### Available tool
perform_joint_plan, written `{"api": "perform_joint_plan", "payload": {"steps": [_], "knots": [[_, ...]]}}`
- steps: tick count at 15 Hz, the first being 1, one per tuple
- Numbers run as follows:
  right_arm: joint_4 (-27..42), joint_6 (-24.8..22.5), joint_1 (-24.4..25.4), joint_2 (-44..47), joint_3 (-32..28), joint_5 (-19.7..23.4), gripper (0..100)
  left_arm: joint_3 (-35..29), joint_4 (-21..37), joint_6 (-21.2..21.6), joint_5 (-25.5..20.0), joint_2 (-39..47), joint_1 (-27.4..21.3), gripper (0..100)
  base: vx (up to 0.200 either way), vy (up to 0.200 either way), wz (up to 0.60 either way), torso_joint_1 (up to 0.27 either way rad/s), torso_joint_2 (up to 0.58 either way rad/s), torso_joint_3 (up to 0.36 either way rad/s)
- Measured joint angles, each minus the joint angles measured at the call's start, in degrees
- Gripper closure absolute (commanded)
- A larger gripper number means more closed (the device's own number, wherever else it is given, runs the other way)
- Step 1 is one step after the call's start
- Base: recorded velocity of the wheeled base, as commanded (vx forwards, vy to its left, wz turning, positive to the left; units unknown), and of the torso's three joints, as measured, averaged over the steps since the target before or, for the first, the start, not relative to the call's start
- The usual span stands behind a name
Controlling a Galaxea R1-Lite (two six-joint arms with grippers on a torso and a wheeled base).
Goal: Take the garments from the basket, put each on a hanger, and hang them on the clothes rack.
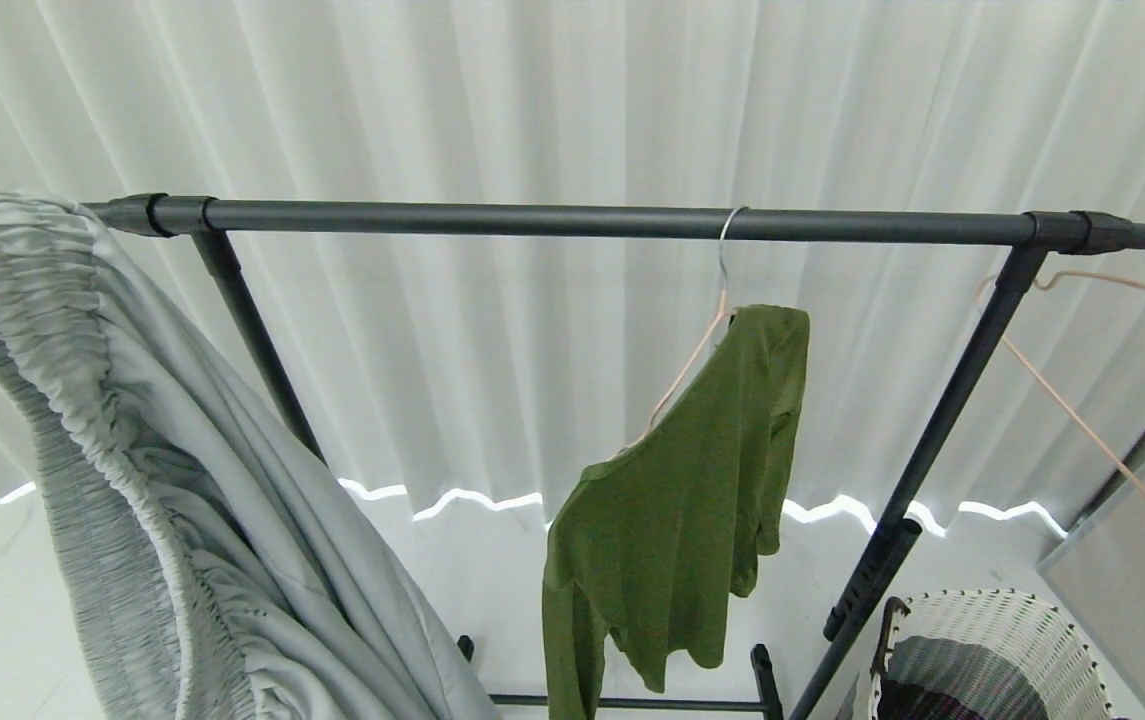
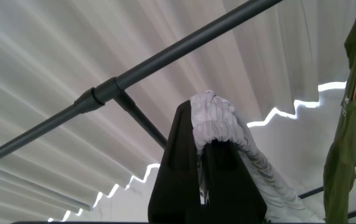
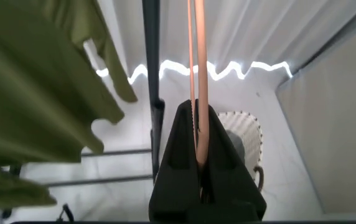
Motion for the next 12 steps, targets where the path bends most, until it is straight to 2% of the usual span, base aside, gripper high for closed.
{"api": "perform_joint_plan", "payload": {"steps": [1, 6, 12], "knots": [[0.44, 0.00, 0.02, -0.98, 0.24, 0.00, 100, 0.00, 0.00, 0.05, -0.01, 0.00, 0.00, 100, 0.000, 0.000, 0.00, 0.000, 0.00, 0.000], [0.50, 0.00, 0.07, -3.34, 1.13, 0.02, 100, -0.05, 0.05, 2.11, 0.07, 0.11, 0.11, 100, -0.200, 0.000, 0.00, 0.004, 0.00, 0.006], [0.28, -1.15, 0.13, -5.39, 3.78, 0.77, 100, 0.22, -0.05, 2.11, 0.05, 0.20, 0.13, 100, -0.200, 0.000, 0.00, -0.005, 0.00, 0.002]]}}
